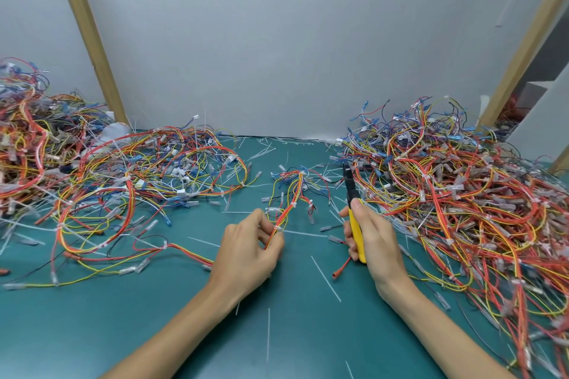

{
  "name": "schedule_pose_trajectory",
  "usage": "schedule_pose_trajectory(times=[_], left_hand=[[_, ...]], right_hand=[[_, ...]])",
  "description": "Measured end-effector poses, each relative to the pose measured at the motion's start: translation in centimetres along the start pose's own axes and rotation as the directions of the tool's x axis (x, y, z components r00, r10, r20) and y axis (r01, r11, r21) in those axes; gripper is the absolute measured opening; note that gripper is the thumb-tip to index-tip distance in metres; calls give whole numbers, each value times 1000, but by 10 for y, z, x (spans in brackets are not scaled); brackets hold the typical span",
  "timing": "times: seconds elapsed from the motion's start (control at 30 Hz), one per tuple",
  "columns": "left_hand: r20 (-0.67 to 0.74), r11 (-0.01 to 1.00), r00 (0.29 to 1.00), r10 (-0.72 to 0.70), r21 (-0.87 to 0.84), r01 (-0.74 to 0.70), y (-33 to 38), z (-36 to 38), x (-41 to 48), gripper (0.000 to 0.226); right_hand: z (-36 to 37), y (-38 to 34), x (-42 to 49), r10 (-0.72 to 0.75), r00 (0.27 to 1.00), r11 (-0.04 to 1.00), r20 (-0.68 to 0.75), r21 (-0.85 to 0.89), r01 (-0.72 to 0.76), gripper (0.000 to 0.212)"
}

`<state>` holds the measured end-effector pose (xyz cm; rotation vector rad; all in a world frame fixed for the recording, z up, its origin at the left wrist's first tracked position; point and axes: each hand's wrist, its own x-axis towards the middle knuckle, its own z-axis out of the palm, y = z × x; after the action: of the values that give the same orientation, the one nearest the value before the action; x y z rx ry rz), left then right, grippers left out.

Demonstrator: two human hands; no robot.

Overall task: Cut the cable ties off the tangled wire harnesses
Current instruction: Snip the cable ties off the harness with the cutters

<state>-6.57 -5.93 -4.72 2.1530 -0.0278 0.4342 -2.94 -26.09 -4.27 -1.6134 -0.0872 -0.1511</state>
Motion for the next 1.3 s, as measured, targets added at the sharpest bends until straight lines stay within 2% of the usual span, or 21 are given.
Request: schedule_pose_trajectory(times=[0.07, 0.2, 0.33, 0.43, 0.63, 0.73, 0.83, 0.9, 0.97, 1.03, 1.1, 1.17, 1.23, 1.3], left_hand=[[-20, 999, 999, 30, 12, -30, 0, 0, -1, 27], [-66, 982, 989, 129, 145, -118, 2, 0, -2, 26], [-18, 975, 994, 112, 198, -106, 2, 1, -2, 30], [110, 988, 993, 46, 143, -62, 0, 1, 0, 34], [316, 999, 949, -21, 36, 10, -4, -6, 8, 24], [384, 984, 920, -75, -124, 132, -4, -12, 12, 17], [496, 875, 851, -170, -322, 362, -1, -17, 16, 22], [583, 738, 787, -201, -438, 513, 2, -18, 15, 27], [635, 623, 747, -197, -507, 595, 4, -16, 12, 29], [635, 578, 748, -193, -542, 610, 4, -14, 10, 27], [609, 592, 771, -189, -556, 584, 3, -12, 8, 23], [546, 706, 823, -155, -521, 479, 2, -12, 9, 18], [463, 851, 881, -96, -422, 314, 2, -13, 10, 14], [391, 908, 919, -52, -365, 207, 2, -14, 11, 11]], right_hand=[[0, 0, 0, 2, 1000, 1000, 3, -1, -2, 36], [0, 0, -1, -5, 1000, 1000, 5, -14, 5, 36], [0, -1, -1, -5, 1000, 1000, 3, -23, 5, 36], [0, 0, -1, -8, 1000, 999, 3, -39, 8, 37], [0, 1, -1, -17, 1000, 999, 8, -50, 17, 38], [0, 1, -1, -26, 1000, 998, 6, -58, 26, 37], [0, 2, -1, -46, 999, 995, -22, -87, 44, 36], [1, 3, 0, -84, 996, 989, -40, -125, 79, 37], [1, 4, 0, -118, 992, 981, -49, -163, 109, 38], [1, 4, -1, -141, 989, 975, -51, -180, 130, 39], [2, 3, -2, -159, 986, 972, -52, -184, 147, 43], [3, 2, -3, -161, 986, 977, -46, -148, 153, 45], [4, 2, -4, -143, 989, 987, -39, -85, 139, 37], [6, 3, -5, -145, 989, 988, -39, -65, 142, 32]])
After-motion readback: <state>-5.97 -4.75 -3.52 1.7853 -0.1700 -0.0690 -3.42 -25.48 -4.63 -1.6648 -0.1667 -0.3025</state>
